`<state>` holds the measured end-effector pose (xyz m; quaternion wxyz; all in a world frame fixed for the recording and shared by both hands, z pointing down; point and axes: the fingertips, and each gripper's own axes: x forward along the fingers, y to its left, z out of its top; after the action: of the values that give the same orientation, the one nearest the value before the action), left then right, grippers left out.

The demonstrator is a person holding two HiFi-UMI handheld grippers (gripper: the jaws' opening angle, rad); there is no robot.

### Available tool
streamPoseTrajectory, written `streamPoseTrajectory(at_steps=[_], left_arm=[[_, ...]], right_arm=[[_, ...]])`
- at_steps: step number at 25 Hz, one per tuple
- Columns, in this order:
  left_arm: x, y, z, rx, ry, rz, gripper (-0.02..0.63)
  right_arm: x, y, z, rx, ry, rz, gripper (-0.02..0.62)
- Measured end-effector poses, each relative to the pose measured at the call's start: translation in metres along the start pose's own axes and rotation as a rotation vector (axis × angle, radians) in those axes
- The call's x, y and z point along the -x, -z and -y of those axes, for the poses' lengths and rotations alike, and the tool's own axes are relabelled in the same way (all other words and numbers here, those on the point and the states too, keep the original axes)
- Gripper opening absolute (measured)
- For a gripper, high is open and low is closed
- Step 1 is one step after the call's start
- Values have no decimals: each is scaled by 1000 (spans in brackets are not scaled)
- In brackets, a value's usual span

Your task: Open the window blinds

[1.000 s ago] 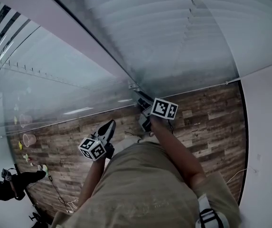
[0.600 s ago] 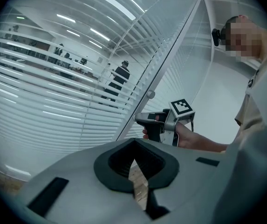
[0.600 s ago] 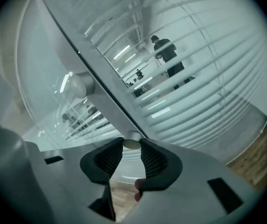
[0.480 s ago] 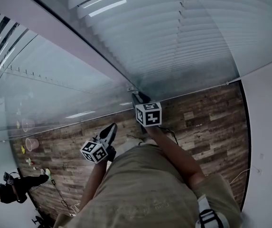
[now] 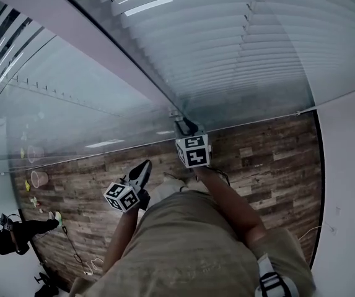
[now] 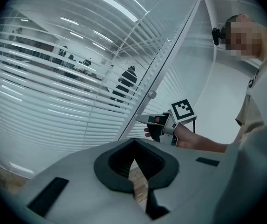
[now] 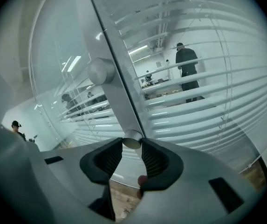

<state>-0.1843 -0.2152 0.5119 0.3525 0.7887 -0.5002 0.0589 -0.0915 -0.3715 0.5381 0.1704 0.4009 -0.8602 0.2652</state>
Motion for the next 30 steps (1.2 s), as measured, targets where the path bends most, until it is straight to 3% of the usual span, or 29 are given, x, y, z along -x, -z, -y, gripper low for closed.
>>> streamPoseTrajectory(at_steps=[7,10,13,17,24,30], left_arm=[[23,-29,-6,0,-27,39,14],[39,-37,-28,-62,-15,64,14],[13,-25,-23,-138,-5,73,14],[3,-11,-23,-174,12,71,14],[62,25,-41,-91,-20,91,14],[99,56,-42,-87,-55,114,14]], right_arm=[[42,-30,-14,-78,-172,37,195],[44,-17,-44,-5,-243,23,195],[46,3,-27,66,-307,5,195],[45,14,-20,111,-318,1,195],[59,51,-84,151,-332,-20,193],[74,78,-132,222,-380,-58,192]])
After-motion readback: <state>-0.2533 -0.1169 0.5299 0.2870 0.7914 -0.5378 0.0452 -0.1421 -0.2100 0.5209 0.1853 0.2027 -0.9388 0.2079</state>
